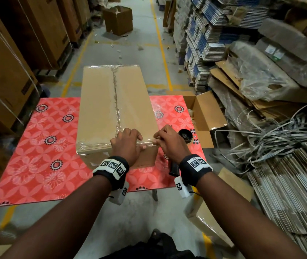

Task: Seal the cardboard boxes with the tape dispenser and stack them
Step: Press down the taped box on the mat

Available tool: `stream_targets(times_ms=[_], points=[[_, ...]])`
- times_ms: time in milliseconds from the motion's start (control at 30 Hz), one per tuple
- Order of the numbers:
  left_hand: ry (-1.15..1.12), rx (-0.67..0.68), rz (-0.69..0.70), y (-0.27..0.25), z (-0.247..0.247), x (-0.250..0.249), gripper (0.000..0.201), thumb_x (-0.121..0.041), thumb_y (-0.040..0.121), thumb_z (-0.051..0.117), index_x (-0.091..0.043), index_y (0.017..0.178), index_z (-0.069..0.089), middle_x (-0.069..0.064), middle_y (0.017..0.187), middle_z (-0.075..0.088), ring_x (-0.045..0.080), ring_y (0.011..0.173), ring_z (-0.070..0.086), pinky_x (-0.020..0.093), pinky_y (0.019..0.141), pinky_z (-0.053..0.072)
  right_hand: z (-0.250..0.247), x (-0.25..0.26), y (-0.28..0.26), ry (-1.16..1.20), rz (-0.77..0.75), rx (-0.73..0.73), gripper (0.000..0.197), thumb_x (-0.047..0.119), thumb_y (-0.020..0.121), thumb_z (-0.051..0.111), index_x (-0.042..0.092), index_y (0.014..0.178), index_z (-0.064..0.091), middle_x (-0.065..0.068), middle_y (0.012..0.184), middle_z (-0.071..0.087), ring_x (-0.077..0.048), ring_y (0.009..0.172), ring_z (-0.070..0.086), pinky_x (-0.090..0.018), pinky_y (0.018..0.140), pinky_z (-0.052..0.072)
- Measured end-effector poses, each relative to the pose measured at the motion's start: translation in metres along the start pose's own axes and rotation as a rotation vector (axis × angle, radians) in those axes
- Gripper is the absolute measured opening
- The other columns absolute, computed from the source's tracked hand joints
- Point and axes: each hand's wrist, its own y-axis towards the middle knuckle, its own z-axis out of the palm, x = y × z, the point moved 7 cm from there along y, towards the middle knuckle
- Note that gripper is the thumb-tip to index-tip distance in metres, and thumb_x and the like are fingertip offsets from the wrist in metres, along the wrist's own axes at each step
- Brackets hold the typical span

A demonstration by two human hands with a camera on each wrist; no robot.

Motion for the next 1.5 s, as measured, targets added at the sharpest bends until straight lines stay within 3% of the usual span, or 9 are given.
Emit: stream_targets(times_ms=[200,333,467,567,767,967,1200,1367,1500], points=[[-0.014,0.019,0.002,-0.003,0.001,0.001,0.035,-0.035,0.077,0.074,-0.036,0.101,0.049,-0.007,0.112,0.046,0.019,0.108,0.044,0.039,0.087,0.03,0.003,0.001,-0.008,-0.103,-0.09,0.032,0.018,0.029,0.093,0.065,0.013,0.102,0.063,-0.004,0.107,0.052,-0.023,0.08,0.059,-0.037,0.059,0.052],[-0.002,0.037,0.005,-0.004,0.002,0.003,0.043,-0.024,0.073,0.076,-0.037,0.104,0.048,-0.007,0.113,0.045,0.021,0.11,0.044,0.04,0.088,0.032,0.002,0.004,-0.011,-0.142,-0.087,0.039,0.026,0.023,0.082,0.075,0.013,0.102,0.062,-0.004,0.107,0.051,-0.023,0.088,0.056,-0.041,0.067,0.053],[-0.038,0.077,0.046,0.0,-0.002,0.006,0.038,-0.044,0.074,0.074,-0.038,0.104,0.052,-0.008,0.111,0.047,0.017,0.109,0.043,0.039,0.088,0.031,0.001,0.013,-0.004,-0.112,-0.118,0.018,0.024,0.032,0.084,0.074,0.015,0.096,0.062,-0.001,0.102,0.055,-0.02,0.091,0.051,-0.035,0.073,0.047],[-0.043,0.024,0.098,0.001,-0.011,0.013,0.026,-0.048,0.08,0.067,-0.038,0.101,0.057,-0.008,0.104,0.048,0.017,0.104,0.044,0.036,0.083,0.031,0.001,0.015,0.001,-0.085,-0.102,0.009,0.018,0.024,0.085,0.074,0.014,0.093,0.062,-0.002,0.098,0.055,-0.02,0.088,0.05,-0.036,0.072,0.046],[0.0,0.057,0.185,-0.006,-0.013,0.031,0.047,-0.02,0.072,0.077,-0.039,0.11,0.055,-0.009,0.112,0.049,0.019,0.108,0.045,0.034,0.082,0.028,0.003,0.019,-0.003,-0.158,-0.059,0.016,0.025,0.013,0.075,0.073,0.014,0.096,0.059,-0.003,0.1,0.054,-0.023,0.09,0.05,-0.042,0.072,0.048],[-0.016,0.009,0.173,-0.009,-0.031,0.06,0.029,-0.04,0.083,0.065,-0.044,0.111,0.058,-0.015,0.111,0.051,0.013,0.108,0.042,0.033,0.08,0.02,0.013,0.059,0.015,-0.143,-0.12,0.009,0.019,0.029,0.082,0.073,0.014,0.089,0.062,-0.005,0.09,0.058,-0.025,0.086,0.052,-0.038,0.071,0.043],[-0.06,0.04,0.235,-0.02,-0.033,0.099,0.069,-0.014,0.072,0.078,-0.04,0.13,0.053,-0.007,0.13,0.049,0.021,0.114,0.045,0.041,0.093,0.034,0.026,0.052,0.007,-0.178,-0.074,0.013,0.025,0.009,0.071,0.064,0.014,0.095,0.061,-0.004,0.096,0.055,-0.026,0.089,0.05,-0.044,0.072,0.047],[-0.101,0.067,0.189,-0.023,-0.043,0.137,0.062,-0.037,0.085,0.059,-0.029,0.143,0.042,0.0,0.144,0.049,0.025,0.131,0.044,0.053,0.106,0.035,0.033,0.078,0.029,-0.25,-0.045,0.05,0.033,0.045,0.075,0.073,0.02,0.094,0.062,-0.002,0.094,0.056,-0.024,0.09,0.051,-0.037,0.074,0.042],[-0.12,0.102,0.168,-0.035,-0.041,0.169,0.054,-0.015,0.096,0.05,-0.013,0.149,0.035,0.003,0.157,0.024,0.027,0.147,0.016,0.05,0.118,0.02,0.042,0.087,0.029,-0.236,-0.025,0.003,0.037,0.049,0.073,0.072,0.02,0.091,0.06,-0.001,0.092,0.054,-0.022,0.089,0.05,-0.036,0.073,0.045]])
